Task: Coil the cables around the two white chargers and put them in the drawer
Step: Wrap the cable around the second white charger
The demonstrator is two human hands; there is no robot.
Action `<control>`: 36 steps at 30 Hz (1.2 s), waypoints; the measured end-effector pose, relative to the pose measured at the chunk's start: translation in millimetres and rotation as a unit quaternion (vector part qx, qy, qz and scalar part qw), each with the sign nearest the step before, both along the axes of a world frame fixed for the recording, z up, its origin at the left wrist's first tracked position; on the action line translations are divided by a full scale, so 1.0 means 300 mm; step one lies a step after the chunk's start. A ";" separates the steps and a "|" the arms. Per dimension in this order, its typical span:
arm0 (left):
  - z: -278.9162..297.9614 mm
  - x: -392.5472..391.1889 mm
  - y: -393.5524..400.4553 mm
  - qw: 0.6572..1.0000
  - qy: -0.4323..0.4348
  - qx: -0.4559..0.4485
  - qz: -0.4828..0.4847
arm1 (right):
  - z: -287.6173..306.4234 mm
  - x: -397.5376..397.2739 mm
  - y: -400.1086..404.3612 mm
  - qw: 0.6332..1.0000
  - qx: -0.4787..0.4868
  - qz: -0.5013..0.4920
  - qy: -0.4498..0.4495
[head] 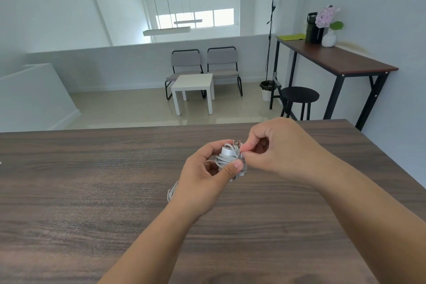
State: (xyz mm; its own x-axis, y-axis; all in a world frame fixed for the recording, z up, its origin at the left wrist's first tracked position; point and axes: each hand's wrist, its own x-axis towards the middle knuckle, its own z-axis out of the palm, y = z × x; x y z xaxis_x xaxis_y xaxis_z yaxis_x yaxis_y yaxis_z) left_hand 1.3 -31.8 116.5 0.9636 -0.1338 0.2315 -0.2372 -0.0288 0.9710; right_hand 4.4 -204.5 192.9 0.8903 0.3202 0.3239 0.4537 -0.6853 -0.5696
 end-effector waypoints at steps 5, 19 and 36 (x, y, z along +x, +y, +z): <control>-0.006 0.005 -0.003 1.000 0.015 -0.009 0.005 | -0.002 0.012 -0.001 0.999 -0.028 -0.006 0.038; -0.028 -0.001 -0.037 0.971 0.188 -0.140 -0.050 | -0.049 0.067 -0.084 0.976 0.033 0.099 0.193; 0.001 0.007 -0.049 0.977 0.169 -0.115 -0.058 | -0.099 0.105 -0.114 0.974 0.137 0.115 0.138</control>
